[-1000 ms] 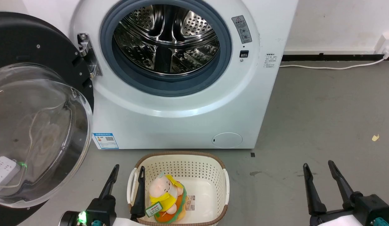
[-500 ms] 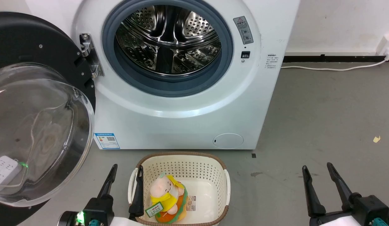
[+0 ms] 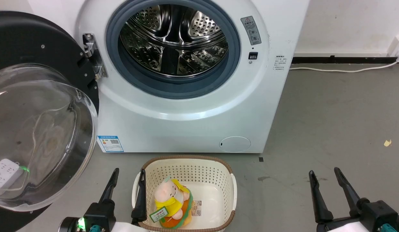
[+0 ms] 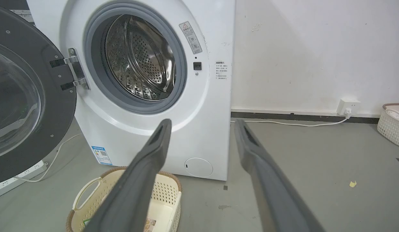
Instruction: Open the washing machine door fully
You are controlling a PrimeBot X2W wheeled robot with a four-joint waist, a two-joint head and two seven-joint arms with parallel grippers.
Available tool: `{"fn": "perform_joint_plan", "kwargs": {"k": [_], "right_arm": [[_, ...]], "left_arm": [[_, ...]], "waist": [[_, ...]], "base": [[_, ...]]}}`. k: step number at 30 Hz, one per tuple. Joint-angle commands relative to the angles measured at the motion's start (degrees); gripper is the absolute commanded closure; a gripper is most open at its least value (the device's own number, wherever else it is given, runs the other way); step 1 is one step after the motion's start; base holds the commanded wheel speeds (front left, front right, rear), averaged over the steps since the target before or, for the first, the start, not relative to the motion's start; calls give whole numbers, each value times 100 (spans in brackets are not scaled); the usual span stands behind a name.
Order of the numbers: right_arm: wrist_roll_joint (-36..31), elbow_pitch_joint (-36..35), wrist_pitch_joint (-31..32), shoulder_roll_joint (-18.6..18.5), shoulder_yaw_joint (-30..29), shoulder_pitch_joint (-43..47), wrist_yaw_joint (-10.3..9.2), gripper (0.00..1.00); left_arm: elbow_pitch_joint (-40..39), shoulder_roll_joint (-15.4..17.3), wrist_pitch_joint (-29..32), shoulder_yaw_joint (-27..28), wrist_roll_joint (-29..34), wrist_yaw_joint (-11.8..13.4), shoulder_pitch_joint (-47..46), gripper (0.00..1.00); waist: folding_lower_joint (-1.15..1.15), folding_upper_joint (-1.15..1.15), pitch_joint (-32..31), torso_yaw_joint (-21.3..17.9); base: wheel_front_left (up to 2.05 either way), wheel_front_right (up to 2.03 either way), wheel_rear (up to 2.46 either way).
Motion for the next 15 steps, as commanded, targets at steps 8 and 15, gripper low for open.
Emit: {"fn": "perform_joint_plan", "kwargs": {"k": [8,15], "right_arm": [[-1,6,5,0,8,0,-1,100],[-34,-13,87,3,12,-24,-1,100]], "left_arm": [[0,-17,4,12,0,-41,-2,100],[-23,-26,86,49,34,-54,-15,100]], "waist": [[0,0,9,-4],[0,0,10,-8]], "base": [[0,0,0],[0,0,0]]}}
